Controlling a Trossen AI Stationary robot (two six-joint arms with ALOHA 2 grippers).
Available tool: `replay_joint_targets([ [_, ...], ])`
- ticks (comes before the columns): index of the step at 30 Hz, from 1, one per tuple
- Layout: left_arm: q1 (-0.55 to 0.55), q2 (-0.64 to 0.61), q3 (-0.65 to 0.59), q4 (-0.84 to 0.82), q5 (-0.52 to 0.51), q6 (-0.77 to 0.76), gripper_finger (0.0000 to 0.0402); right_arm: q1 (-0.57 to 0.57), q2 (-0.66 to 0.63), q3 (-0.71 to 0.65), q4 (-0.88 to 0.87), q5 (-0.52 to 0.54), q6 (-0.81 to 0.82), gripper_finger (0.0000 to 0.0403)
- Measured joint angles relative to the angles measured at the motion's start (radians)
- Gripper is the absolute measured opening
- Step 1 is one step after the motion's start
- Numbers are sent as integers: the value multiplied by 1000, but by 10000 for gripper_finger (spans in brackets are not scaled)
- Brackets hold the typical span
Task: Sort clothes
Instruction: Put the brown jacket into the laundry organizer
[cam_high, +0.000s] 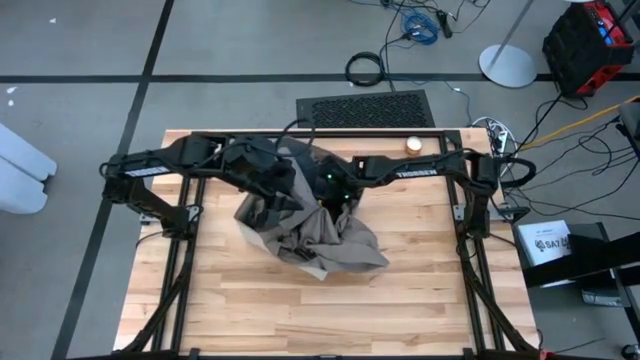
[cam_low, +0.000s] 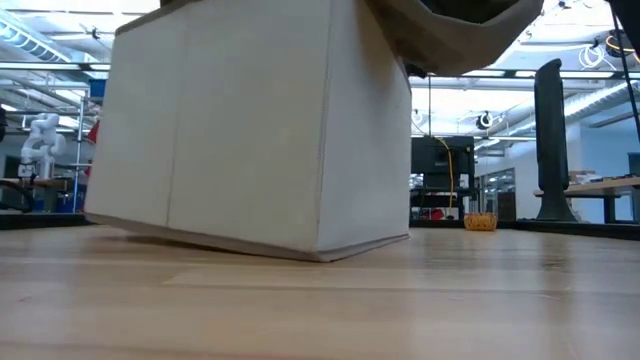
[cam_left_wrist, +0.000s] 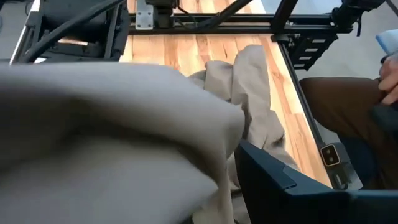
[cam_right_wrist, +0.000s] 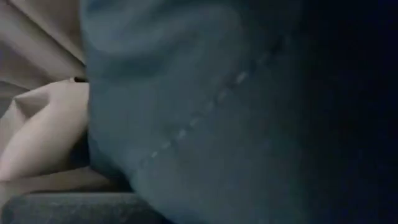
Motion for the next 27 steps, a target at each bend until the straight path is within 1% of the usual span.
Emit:
replay_joint_targets([
  [5,0,0,-28,22,-2,0,115,-22,-29,-6,-61,46,4,98],
  [7,0,0,-35,24,-2,0,115,-24,-62,-8,-90,118,5,98],
  [10,0,0,-36,25,-2,0,115,-24,-121,-12,-140,274,0,98],
  [11,0,0,-36,25,-2,0,115,-27,-140,-14,-160,296,-11,98],
  [12,0,0,-36,28,-2,0,115,-30,-160,-15,-171,295,-21,98],
  [16,0,0,-36,33,-2,0,115,-30,-251,-18,-187,178,-31,98],
  [18,0,0,-36,38,-2,6,115,-23,-303,-17,-190,140,-34,98],
  [24,0,23,-36,91,-60,54,115,-18,-446,-14,-193,122,-37,98],
  [27,6,53,-36,210,-63,89,115,-17,-499,-13,-185,116,-41,98],
])
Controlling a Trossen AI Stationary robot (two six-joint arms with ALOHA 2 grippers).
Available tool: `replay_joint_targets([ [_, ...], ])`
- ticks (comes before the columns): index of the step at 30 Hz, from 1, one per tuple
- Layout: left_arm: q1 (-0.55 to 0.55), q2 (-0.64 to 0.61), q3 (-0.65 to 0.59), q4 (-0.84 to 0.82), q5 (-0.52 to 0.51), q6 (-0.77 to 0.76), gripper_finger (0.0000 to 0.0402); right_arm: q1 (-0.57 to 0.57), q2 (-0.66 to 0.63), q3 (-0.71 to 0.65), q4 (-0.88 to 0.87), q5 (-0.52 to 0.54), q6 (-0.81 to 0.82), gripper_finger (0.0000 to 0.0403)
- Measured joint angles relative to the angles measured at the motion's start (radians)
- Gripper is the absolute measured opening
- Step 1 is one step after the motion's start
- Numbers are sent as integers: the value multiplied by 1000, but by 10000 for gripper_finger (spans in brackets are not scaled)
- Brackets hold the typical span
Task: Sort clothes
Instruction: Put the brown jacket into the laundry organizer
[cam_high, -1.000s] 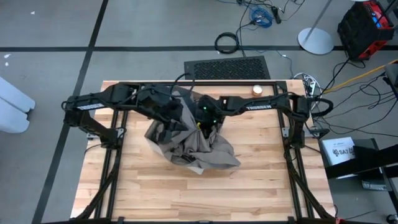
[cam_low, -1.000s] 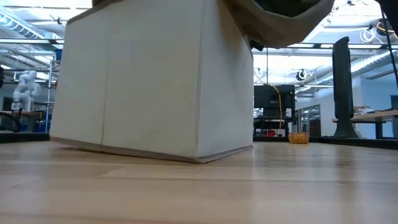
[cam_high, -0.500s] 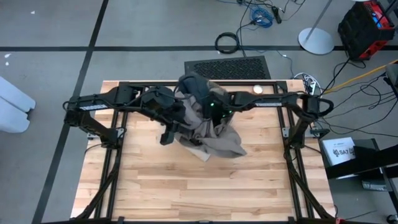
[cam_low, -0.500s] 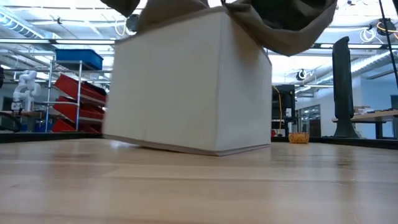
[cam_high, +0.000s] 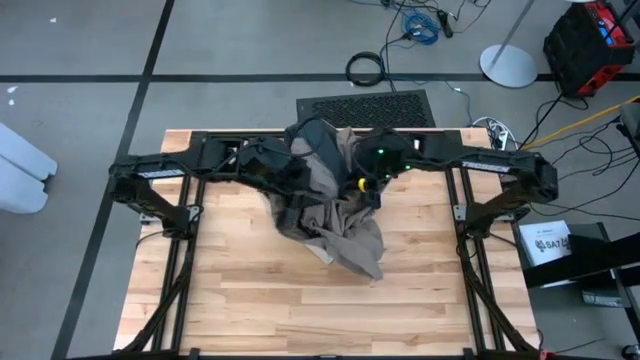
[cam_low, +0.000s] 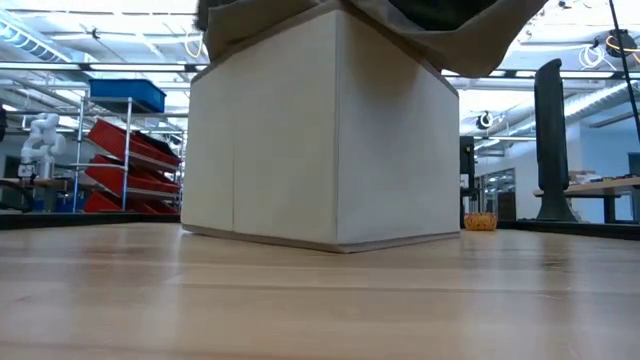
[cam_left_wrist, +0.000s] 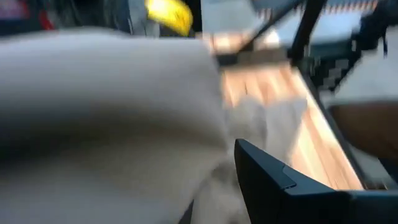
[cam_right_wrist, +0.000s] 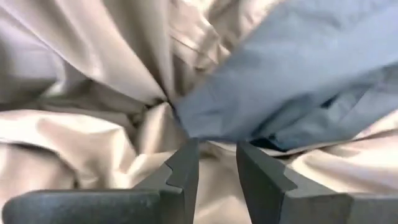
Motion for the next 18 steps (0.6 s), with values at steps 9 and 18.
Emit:
replay_joint_targets([
  [9,22,173,0,281,219,103,115,13,-78,0,-70,-46,-53,98],
  [18,129,272,-47,320,437,38,105,14,-224,2,-252,-43,-40,98],
])
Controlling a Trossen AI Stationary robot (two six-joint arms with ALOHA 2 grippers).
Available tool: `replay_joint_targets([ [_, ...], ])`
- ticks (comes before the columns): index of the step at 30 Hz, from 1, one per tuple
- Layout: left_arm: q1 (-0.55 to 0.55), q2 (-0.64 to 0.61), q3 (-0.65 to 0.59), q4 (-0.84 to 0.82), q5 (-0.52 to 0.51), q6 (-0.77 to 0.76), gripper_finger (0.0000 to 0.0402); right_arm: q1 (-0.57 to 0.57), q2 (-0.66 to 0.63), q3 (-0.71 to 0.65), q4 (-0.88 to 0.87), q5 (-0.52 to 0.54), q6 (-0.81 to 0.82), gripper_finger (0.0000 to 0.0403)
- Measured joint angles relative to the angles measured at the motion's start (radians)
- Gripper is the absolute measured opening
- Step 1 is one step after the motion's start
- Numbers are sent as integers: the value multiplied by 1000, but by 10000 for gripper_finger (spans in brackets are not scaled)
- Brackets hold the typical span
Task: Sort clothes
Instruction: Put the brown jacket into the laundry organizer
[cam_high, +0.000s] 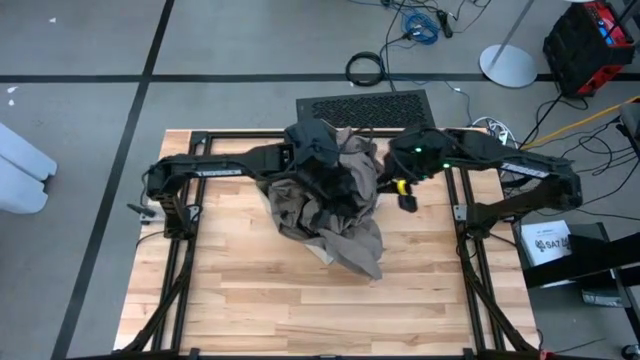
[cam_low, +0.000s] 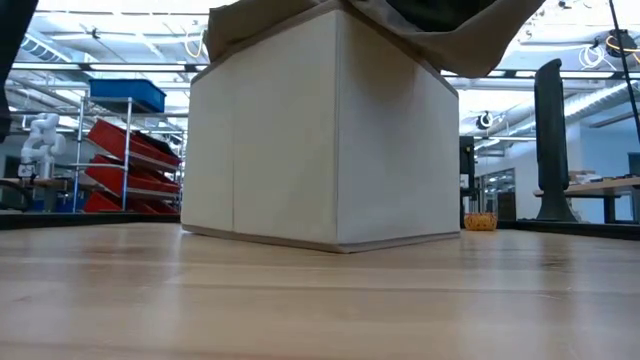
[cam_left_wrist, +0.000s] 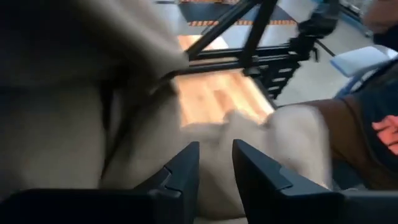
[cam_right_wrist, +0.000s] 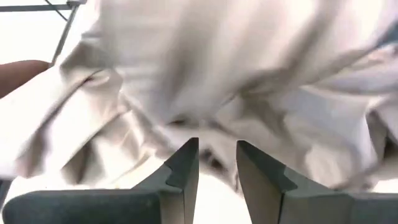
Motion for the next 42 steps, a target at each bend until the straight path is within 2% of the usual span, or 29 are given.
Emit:
replay_joint_targets([
  [5,60,-21,-137,65,71,-52,78,40,-81,1,-100,1,45,98],
  [9,74,-49,-188,95,146,-104,67,110,-151,-48,-79,0,99,98],
  [17,30,-118,-177,222,239,-148,66,255,-268,-368,181,-8,206,98],
  [24,14,-217,-177,258,327,-156,66,345,-269,-592,254,23,372,98],
  [28,13,-269,-176,298,360,-156,66,379,-246,-670,364,29,397,98],
  [30,22,-308,-176,301,300,-136,66,399,-227,-690,441,26,404,98],
  [34,84,-379,-186,271,-49,-48,66,443,-184,-692,597,24,402,98],
  [35,101,-380,-192,269,-96,-53,66,456,-174,-692,631,25,400,98],
  [40,170,-290,-197,235,-99,-76,66,515,-136,-692,780,23,397,98],
  [42,184,-248,-198,211,-142,-77,66,530,-125,-692,837,27,396,98],
])
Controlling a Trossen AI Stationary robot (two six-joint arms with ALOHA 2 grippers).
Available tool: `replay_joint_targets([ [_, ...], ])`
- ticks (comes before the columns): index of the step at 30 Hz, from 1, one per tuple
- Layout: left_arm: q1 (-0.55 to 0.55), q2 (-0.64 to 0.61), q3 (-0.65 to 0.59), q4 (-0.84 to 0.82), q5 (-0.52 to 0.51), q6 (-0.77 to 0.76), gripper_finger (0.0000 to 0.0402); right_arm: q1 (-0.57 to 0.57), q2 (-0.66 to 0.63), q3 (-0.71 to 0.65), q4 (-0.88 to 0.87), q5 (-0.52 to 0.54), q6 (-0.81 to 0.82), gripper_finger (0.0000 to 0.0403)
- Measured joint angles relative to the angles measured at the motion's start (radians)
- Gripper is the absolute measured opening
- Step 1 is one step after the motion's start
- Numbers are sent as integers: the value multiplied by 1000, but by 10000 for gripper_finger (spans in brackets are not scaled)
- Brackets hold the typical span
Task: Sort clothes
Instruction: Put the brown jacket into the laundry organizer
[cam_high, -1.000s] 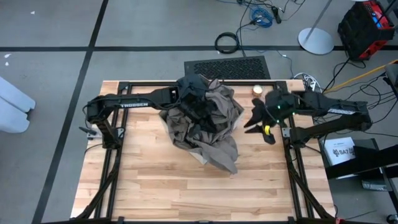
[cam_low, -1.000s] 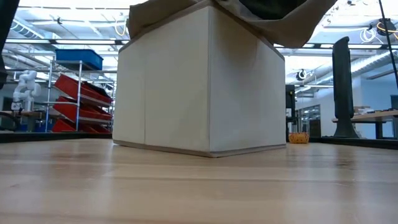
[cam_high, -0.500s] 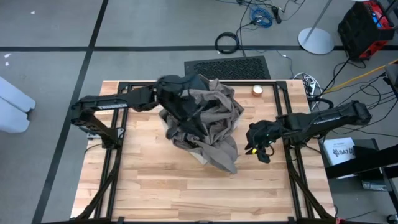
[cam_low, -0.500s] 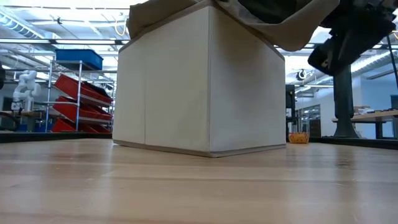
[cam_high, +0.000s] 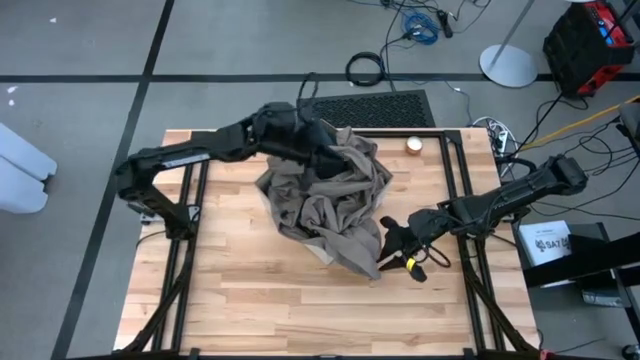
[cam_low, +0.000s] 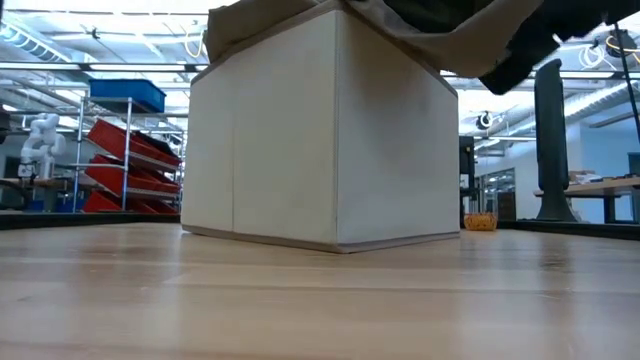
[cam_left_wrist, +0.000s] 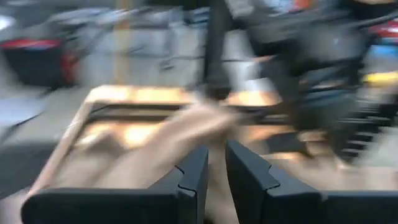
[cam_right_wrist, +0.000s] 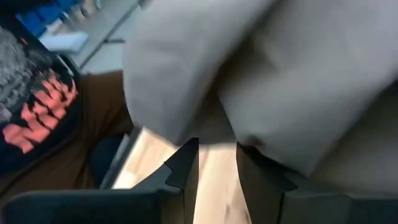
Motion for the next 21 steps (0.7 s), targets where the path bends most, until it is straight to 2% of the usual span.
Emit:
replay_joint_targets([
  [3,16,44,2,-32,-166,0,66,16,4,0,70,55,-2,98],
  [5,17,70,2,-51,-233,6,66,17,5,0,79,100,-22,98],
  [16,-62,151,3,-131,-245,-3,66,1,3,34,250,328,-239,98],
  [21,-87,206,4,-151,-242,-58,66,-33,2,116,237,515,-298,98],
])
